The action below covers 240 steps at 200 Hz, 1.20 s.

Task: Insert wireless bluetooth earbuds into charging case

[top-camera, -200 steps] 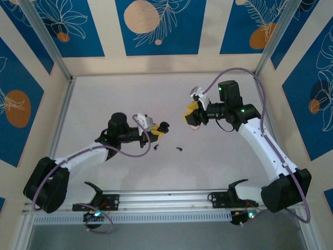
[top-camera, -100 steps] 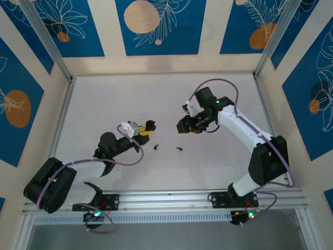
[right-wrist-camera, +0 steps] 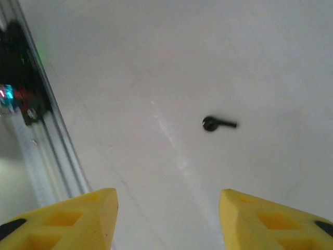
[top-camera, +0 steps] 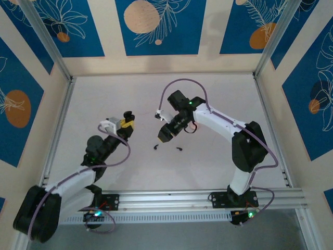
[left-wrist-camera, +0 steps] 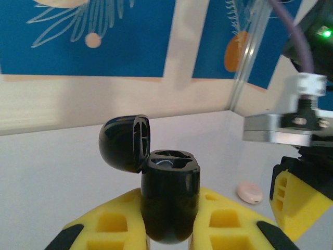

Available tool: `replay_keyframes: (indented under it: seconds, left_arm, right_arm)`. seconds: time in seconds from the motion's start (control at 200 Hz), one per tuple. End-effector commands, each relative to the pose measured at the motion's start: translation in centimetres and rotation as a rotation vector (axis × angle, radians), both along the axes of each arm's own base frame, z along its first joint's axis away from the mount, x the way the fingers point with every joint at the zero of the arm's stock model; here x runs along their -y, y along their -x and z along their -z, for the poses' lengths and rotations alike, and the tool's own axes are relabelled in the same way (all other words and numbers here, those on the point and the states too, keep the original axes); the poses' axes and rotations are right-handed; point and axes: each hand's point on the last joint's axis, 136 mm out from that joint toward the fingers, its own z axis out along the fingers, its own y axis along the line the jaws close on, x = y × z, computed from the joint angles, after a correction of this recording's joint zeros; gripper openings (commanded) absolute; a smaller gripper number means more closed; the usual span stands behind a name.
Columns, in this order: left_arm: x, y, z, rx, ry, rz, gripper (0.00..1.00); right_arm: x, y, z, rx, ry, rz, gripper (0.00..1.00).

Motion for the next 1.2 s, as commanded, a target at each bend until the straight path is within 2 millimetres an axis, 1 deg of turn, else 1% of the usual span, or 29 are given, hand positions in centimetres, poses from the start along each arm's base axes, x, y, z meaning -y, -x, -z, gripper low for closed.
replay_keyframes:
  seconds: [0.0,0.1,0.2,0.3,0.365,0.45,0.61,0.68,0.78,0.885,1.14,1.195]
  left_arm:
    - [-2.0,0.0,1.7,-0.084,-0.011,-0.084,0.1]
    - [-2.9,0.2,1.8,-0.103,-0.017,-0.109,0.1]
    - [-3.6,0.2,2.2,-0.126,-0.014,-0.126,0.1]
    - [-4.2,0.1,2.7,-0.146,-0.003,-0.141,0.1]
    - [-4.5,0.1,2.8,-0.151,0.003,-0.148,0.1]
    - [-4.8,0.0,2.9,-0.156,0.011,-0.151,0.1]
    - [-5.1,-0.1,3.0,-0.165,0.019,-0.155,0.1]
    - [-5.3,-0.1,3.2,-0.173,0.02,-0.155,0.1]
    - [-5.4,-0.1,3.3,-0.183,0.024,-0.156,0.1]
    - [-5.5,-0.1,3.3,-0.188,0.029,-0.152,0.1]
    - [-5.7,-0.1,3.6,-0.2,0.025,-0.153,0.11]
    - [-5.7,-0.2,3.6,-0.204,0.023,-0.152,0.11]
  right_arm:
    - [-1.3,-0.8,-1.2,0.277,-0.097,-0.31,0.54]
    - [-1.4,-0.2,-0.3,0.418,-0.117,-0.534,0.48]
    - [-1.4,-0.1,1.5,0.504,-0.068,-0.692,0.48]
    - [-1.7,-0.4,3.6,0.576,0.012,-0.799,0.48]
    - [-2.4,-0.5,4.2,0.618,0.021,-0.844,0.48]
    - [-3.3,-0.2,5.0,0.65,0.016,-0.908,0.47]
    - [-4.1,0.1,7.4,0.611,0.04,-0.969,0.47]
    - [-4.3,0.2,8.1,0.588,0.041,-0.988,0.46]
    - [-4.7,0.2,8.6,0.562,0.026,-0.996,0.46]
    - [-4.7,-0.3,9.1,0.545,0.035,-1.001,0.46]
    - [-4.5,-0.1,10.4,0.488,0.041,-1.011,0.43]
    - [-4.4,-0.1,10.5,0.48,0.042,-1.007,0.42]
